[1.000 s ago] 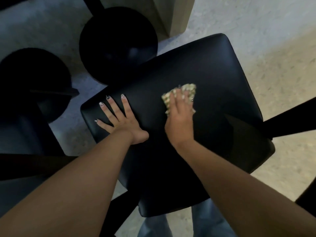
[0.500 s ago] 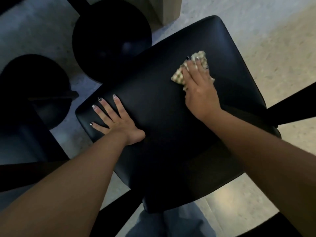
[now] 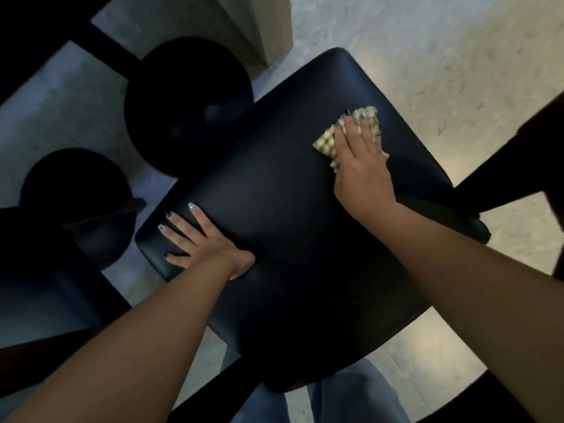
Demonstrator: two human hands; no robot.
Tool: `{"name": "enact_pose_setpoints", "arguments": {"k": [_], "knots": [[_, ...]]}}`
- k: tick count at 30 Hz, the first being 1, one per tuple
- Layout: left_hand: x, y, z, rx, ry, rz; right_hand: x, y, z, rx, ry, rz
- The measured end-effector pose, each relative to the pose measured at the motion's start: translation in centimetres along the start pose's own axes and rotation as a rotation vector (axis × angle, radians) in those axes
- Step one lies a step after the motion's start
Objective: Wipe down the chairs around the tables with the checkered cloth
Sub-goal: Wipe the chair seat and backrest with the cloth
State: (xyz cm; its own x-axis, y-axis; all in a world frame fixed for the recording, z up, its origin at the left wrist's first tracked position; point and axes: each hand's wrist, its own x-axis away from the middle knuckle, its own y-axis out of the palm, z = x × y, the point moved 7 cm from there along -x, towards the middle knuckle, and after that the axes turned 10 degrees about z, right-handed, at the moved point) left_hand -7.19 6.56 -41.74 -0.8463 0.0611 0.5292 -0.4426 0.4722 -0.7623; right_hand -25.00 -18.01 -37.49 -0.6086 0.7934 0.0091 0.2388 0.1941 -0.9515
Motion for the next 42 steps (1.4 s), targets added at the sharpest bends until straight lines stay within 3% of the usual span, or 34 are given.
{"name": "enact_pose_setpoints", "arguments": {"k": [4, 8, 10, 13, 16, 20, 24, 28, 33, 36, 38, 42], "knots": [[0.6, -0.9, 0.3, -0.019, -0.011, -0.041, 0.3, 0.0, 1.7, 0.025, 0.121, 0.023], [1.9, -2.1, 0.9, 0.007, 0.095, -0.014, 1.5, -0.1, 2.8, 0.023, 0.300, 0.097], [2.7, -2.8, 1.7, -0.067, 0.265, 0.042, 2.5, -0.2, 3.1, 0.010, 0.381, 0.133], [5.7, -4.2, 5.3, -0.141, 0.721, 0.104, 5.2, -0.4, 4.3, -0.007, 0.543, 0.184], [7.8, -5.9, 10.0, -0.211, 0.996, 0.137, 8.8, -1.0, 6.3, -0.030, 0.737, 0.232], [7.6, -8.2, 15.3, -0.605, 1.354, 0.352, 14.4, -1.8, 9.0, -0.115, 0.968, 0.305], [4.8, -9.3, 15.3, -0.893, 1.512, 0.477, 20.3, -1.8, 11.2, -0.169, 1.338, 0.368], [2.6, -9.6, 14.5, -0.776, 1.491, 0.432, 20.8, -1.6, 10.2, -0.173, 1.486, 0.450], [1.7, -8.8, 14.5, -0.499, 1.478, 0.436, 14.6, -0.2, 4.8, -0.128, 1.435, 0.528], [1.3, -8.8, 14.5, -0.479, 1.515, 0.461, 9.6, 0.8, 1.0, -0.150, 1.271, 0.536], [1.3, -8.7, 14.6, -0.466, 1.510, 0.462, 6.8, 1.1, -2.0, -0.168, 1.006, 0.494], [1.1, -8.7, 14.2, -0.351, 1.457, 0.489, 5.2, 2.5, -11.1, -0.276, 0.159, 0.283]]}}
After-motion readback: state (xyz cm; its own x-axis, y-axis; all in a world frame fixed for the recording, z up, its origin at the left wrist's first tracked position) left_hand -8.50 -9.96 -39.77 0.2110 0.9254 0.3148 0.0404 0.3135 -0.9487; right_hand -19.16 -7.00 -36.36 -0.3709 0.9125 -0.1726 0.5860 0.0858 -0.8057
